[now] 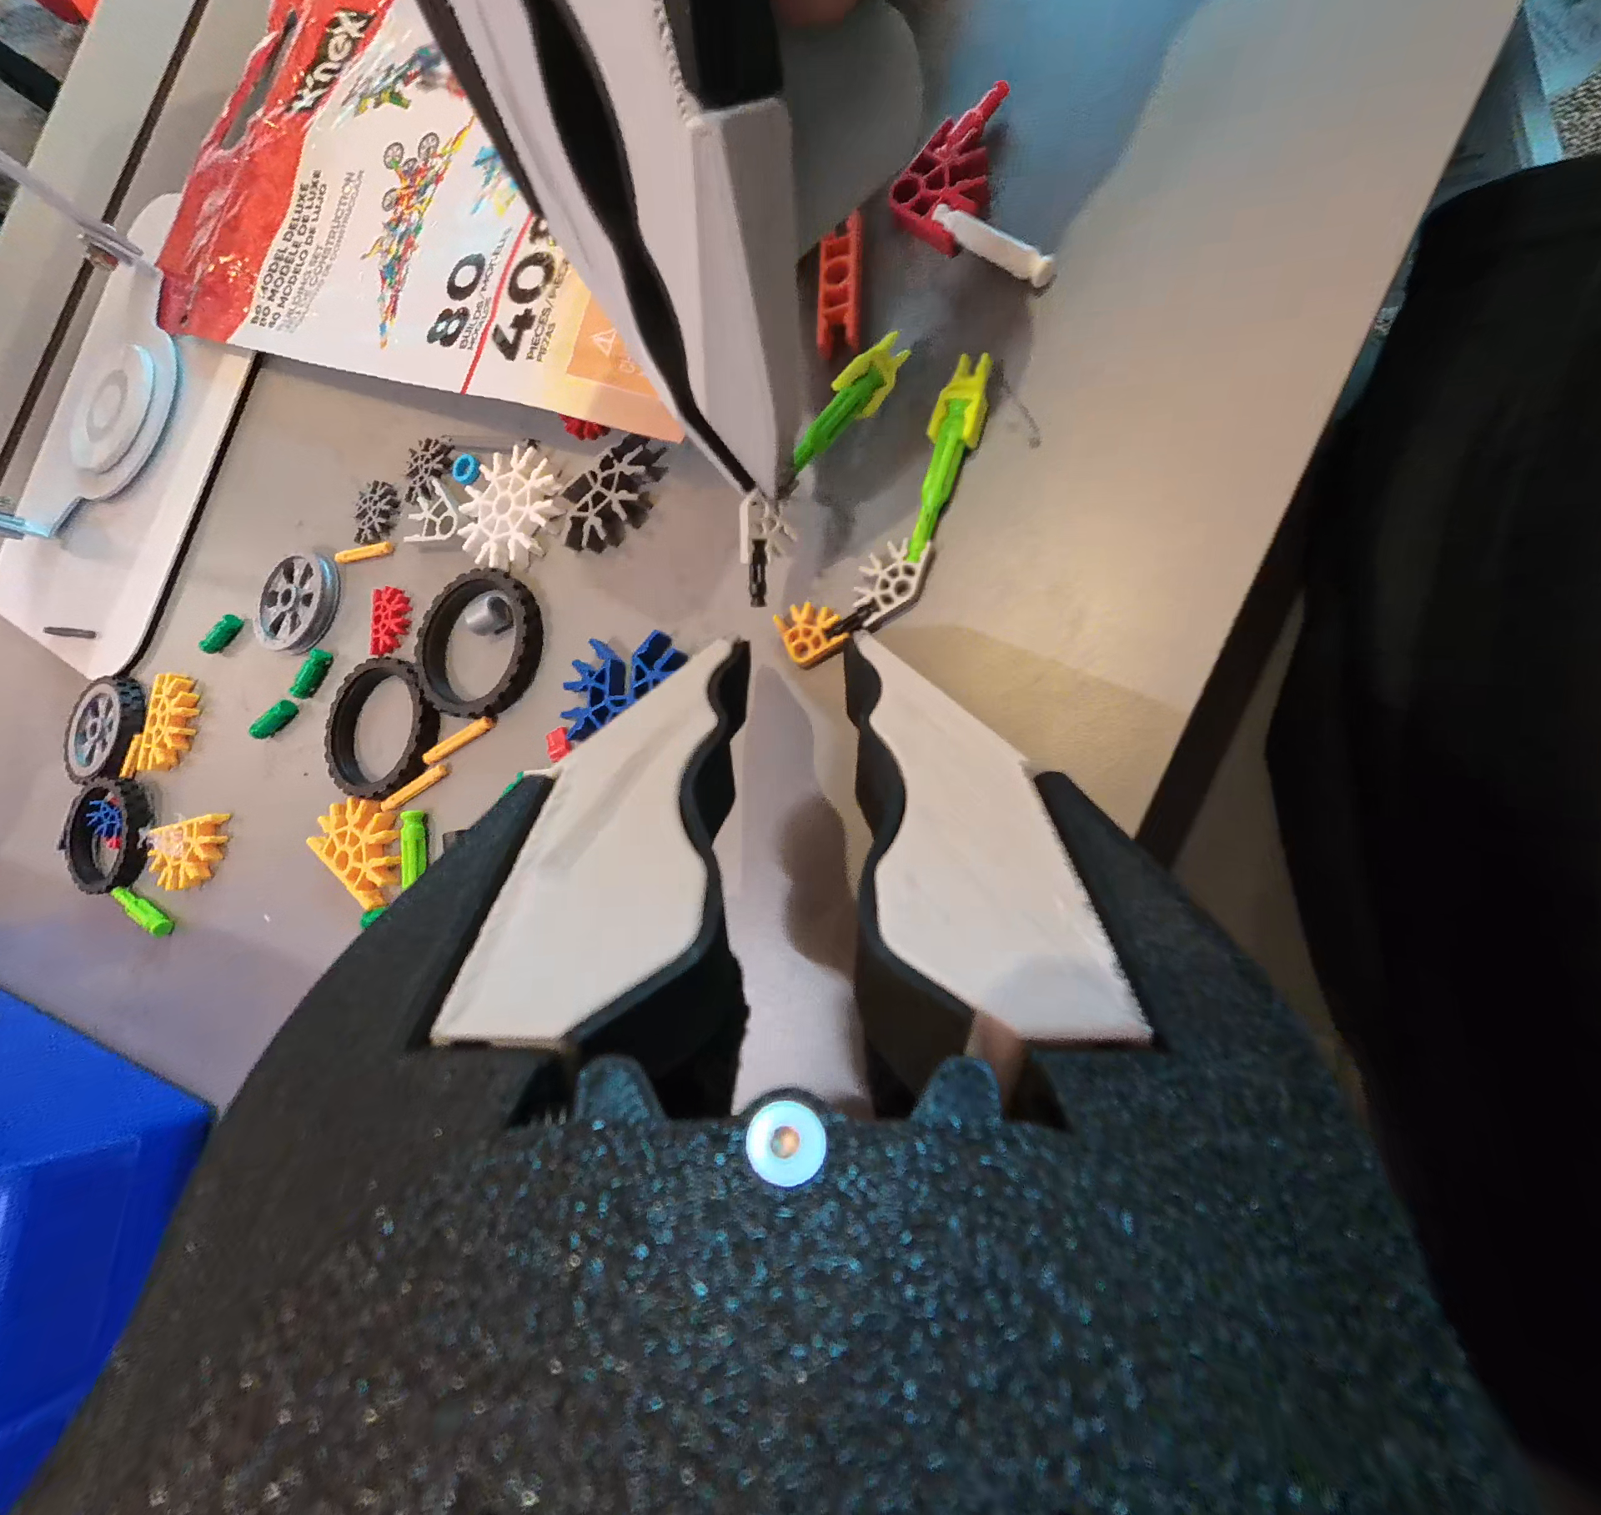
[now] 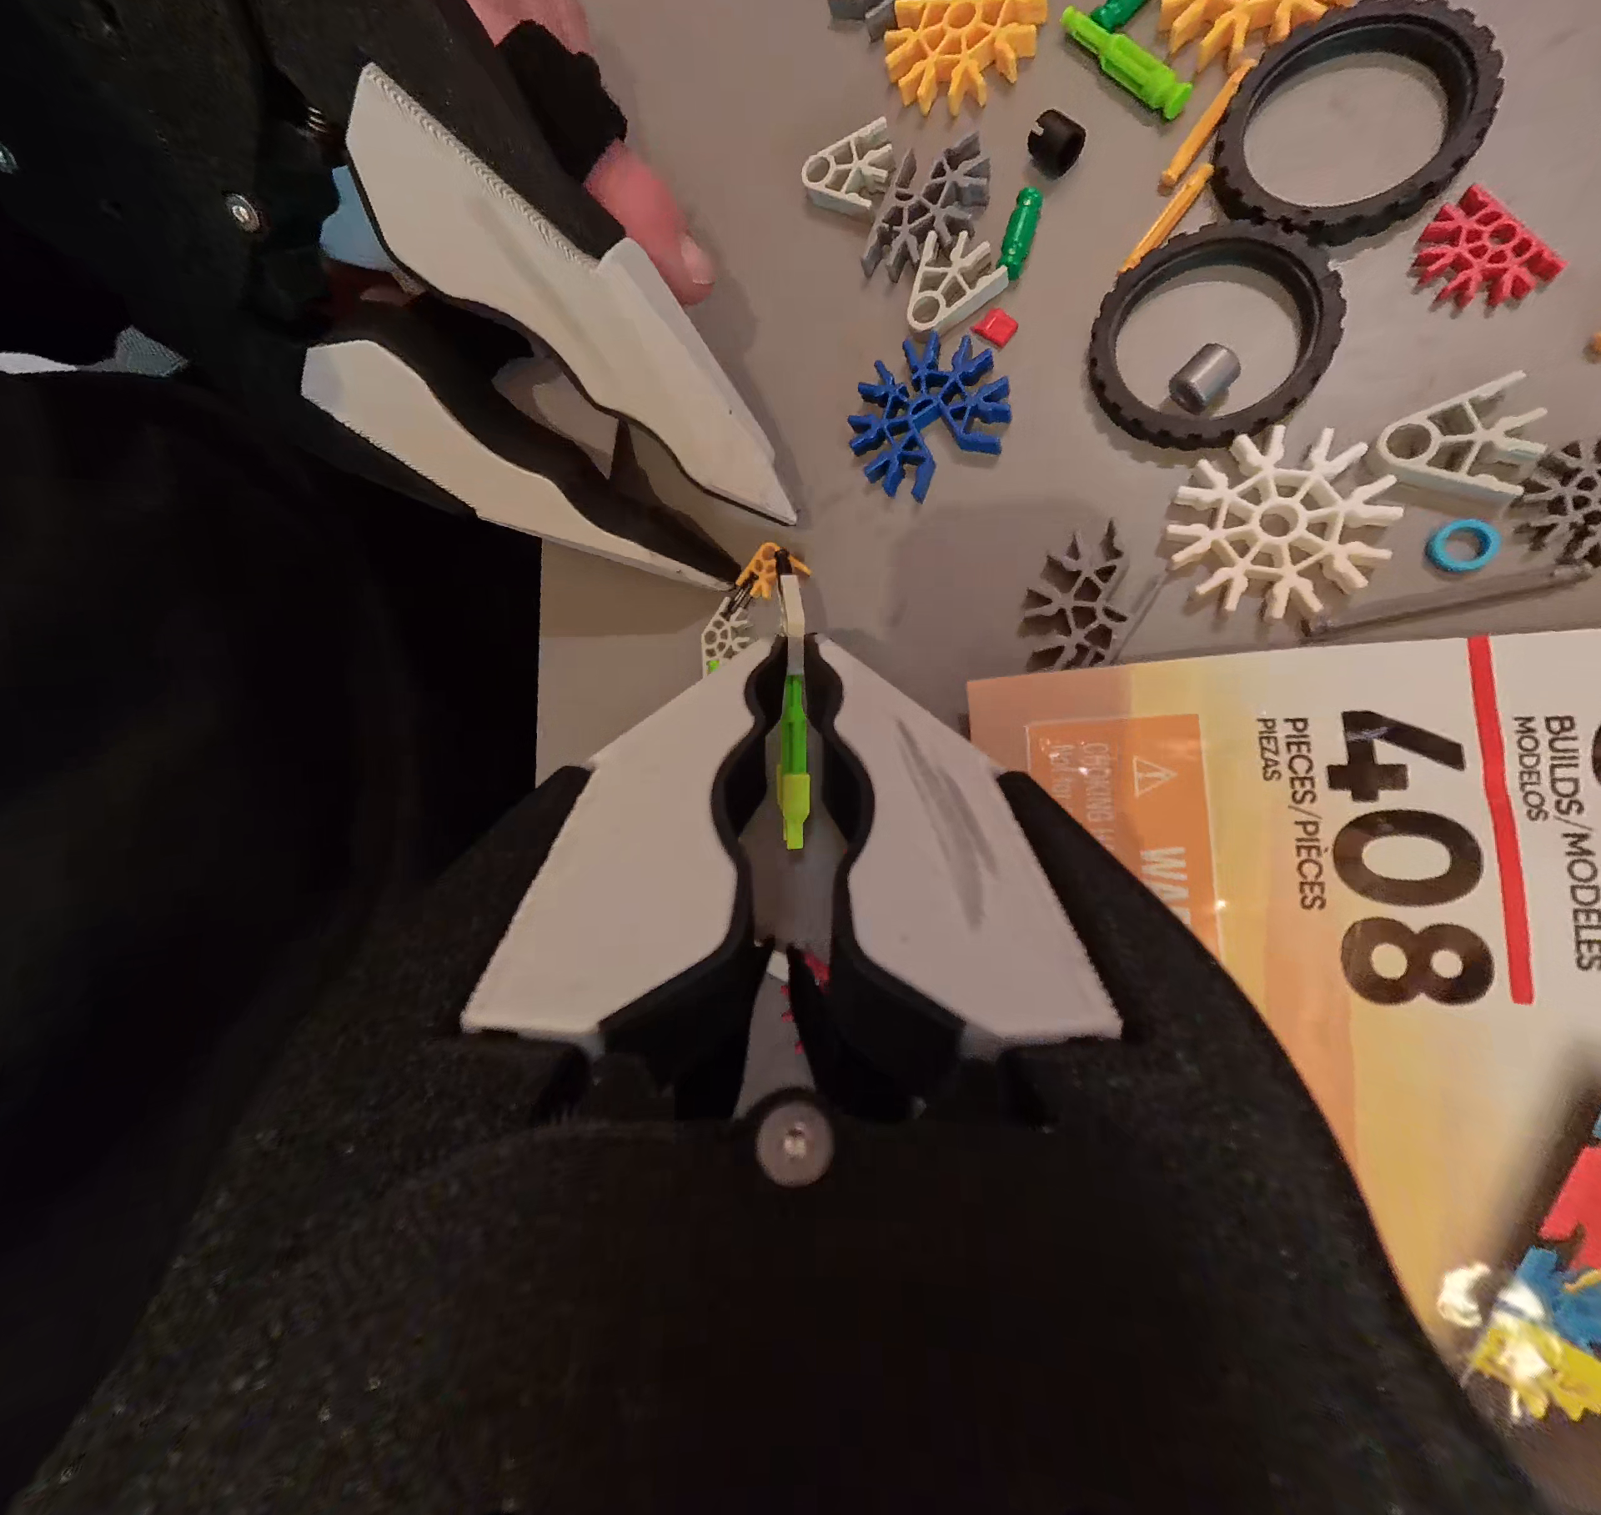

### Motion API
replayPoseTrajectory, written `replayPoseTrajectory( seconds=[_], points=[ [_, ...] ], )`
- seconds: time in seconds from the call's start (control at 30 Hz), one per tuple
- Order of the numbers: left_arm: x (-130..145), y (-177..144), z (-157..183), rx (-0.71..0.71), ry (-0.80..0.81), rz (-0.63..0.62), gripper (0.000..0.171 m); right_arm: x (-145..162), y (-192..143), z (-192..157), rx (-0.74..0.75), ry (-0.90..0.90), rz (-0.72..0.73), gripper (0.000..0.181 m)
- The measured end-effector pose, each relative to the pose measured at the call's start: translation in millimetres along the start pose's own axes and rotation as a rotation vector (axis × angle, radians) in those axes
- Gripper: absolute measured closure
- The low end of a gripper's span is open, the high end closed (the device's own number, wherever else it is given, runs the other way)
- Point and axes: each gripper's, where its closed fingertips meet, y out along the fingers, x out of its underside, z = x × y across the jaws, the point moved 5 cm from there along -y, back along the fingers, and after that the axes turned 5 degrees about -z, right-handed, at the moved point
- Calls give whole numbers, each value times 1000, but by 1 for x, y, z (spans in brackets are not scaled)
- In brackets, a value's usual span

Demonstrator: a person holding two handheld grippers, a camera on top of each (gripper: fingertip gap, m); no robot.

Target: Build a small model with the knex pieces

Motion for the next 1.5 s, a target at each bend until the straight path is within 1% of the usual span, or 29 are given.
replayPoseTrajectory(
  seconds=[0.2,0.47,0.6,1.1,1.33,1.43,1.5],
  points=[
    [0,1,1,9,55,23,155,1,8,4,-44,6,-66,179],
    [0,2,2,24,99,31,159,-4,10,8,-73,2,-106,179],
    [-1,3,4,51,106,32,166,-5,10,10,-73,-5,-131,179],
    [-1,4,2,113,131,34,168,-16,12,17,-105,-105,-319,178],
    [0,4,1,127,140,44,168,-16,15,17,-81,-133,-328,175],
    [0,4,1,132,153,47,168,-20,15,19,-41,-139,-306,175],
    [0,3,1,136,153,45,168,-19,14,16,-47,-154,-311,169]
  ],
)
